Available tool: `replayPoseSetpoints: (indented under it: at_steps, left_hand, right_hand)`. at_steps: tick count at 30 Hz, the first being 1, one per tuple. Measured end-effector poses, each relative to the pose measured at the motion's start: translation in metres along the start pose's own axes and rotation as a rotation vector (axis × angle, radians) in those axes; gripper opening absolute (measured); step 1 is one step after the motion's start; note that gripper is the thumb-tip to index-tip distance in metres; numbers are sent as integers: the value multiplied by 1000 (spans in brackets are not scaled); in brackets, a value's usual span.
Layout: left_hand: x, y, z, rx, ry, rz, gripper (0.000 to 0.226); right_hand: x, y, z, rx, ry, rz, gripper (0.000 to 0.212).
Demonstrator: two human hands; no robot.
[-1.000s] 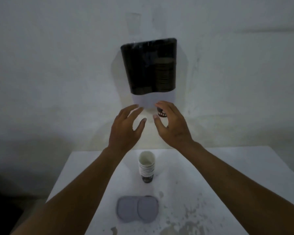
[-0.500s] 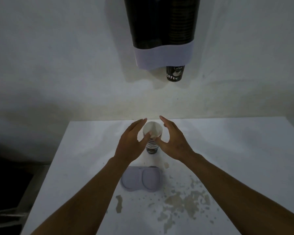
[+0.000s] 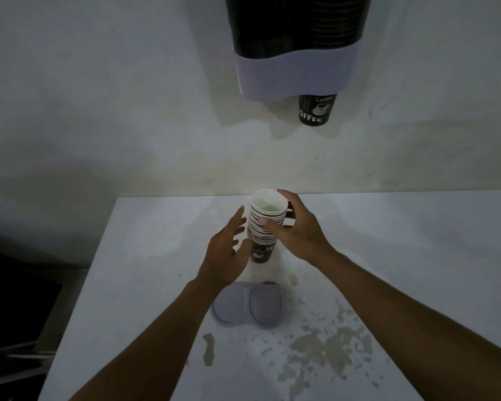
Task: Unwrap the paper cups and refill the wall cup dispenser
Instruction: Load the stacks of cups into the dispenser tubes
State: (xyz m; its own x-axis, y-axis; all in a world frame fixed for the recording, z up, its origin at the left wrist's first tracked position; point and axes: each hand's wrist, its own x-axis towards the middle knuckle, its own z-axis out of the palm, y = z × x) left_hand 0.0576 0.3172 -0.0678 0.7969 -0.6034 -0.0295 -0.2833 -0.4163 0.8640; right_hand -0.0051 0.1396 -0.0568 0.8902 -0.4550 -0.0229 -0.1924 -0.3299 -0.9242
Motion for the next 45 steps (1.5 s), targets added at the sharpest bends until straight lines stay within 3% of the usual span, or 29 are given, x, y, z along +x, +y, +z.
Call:
replayPoseSetpoints:
  at_steps: [5,10,14,20,28,32,39,45]
  left_hand:
    - [2,10,-5,37,-42,5,91]
    - [7,57,-20,-27,64,83,71]
    - [6,91,-39,-34,129,182,57]
    - [6,155,-77,-62,225,311,67]
    - [28,273,-146,-310,373,440,70]
    - [45,320,-167,-393,398,428,65]
    - [74,383,-190,-569,438,372,53]
    - [110,387,-201,-507,545,386,70]
  right_hand:
    - [8,-30,-10,45,74,-50,64]
    - [10,-75,-24,53,109,-166,57]
    - [4,-113,-41,60,120,-247,63]
    - [-5,-180,-87,-51,357,-492,63]
    - [9,-267,-141,-265,589,-801,39]
    - [25,-293,-156,-397,614,-824,39]
    - [58,-312,-164,-473,483,-705,40]
    - [79,-303,-162,-498,491,-740,34]
